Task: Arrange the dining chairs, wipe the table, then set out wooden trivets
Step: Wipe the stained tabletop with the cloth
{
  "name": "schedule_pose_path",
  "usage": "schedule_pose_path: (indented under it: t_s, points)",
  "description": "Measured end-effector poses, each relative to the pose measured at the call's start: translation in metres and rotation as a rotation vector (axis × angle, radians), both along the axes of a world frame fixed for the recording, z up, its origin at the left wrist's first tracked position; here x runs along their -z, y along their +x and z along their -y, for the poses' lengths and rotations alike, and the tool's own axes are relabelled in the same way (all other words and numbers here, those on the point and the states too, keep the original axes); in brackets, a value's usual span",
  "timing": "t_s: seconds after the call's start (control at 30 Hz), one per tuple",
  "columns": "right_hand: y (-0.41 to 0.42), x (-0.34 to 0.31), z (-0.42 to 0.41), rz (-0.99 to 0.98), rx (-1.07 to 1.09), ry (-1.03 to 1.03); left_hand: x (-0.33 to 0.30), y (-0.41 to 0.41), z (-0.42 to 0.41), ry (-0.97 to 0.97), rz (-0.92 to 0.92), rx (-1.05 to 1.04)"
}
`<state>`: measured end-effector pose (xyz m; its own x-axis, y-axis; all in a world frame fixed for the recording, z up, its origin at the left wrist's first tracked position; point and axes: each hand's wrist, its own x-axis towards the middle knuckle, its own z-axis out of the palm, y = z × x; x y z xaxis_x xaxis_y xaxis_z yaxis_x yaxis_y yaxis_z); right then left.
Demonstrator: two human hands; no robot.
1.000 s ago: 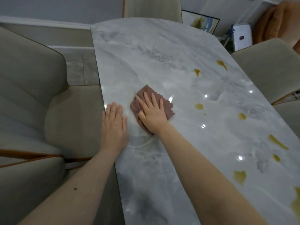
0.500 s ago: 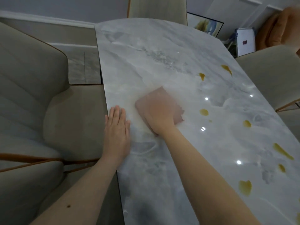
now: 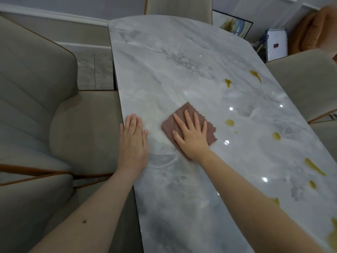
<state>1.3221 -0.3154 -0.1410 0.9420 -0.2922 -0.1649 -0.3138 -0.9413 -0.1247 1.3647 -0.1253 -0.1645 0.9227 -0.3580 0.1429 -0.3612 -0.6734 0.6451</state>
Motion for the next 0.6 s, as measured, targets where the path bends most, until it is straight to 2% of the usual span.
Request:
schedule_pose_path:
  t_s: [0.07, 0.13, 0.3, 0.37, 0.47, 0.6]
  points:
    - [0.017, 0.001, -0.02, -0.023, 0.12, 0.016, -0.002, -0.001, 0.0, -0.012, 0.001, -0.001]
    - [0.011, 0.001, -0.042, -0.013, 0.124, 0.024, -0.003, -0.001, -0.001, -0.034, 0.011, -0.006]
    - [-0.093, -0.004, -0.065, -0.008, -0.169, -0.015, -0.005, -0.002, -0.003, -0.097, 0.037, -0.049]
    - [-0.129, -0.006, -0.046, -0.035, -0.175, -0.034, -0.008, -0.007, -0.008, -0.101, 0.072, -0.045]
    - [-0.133, -0.008, -0.014, -0.062, -0.013, -0.049, -0.009, -0.022, -0.019, -0.135, 0.177, 0.042]
    - [-0.08, -0.001, -0.026, -0.038, 0.34, 0.003, -0.004, -0.048, -0.029, -0.176, 0.229, 0.058]
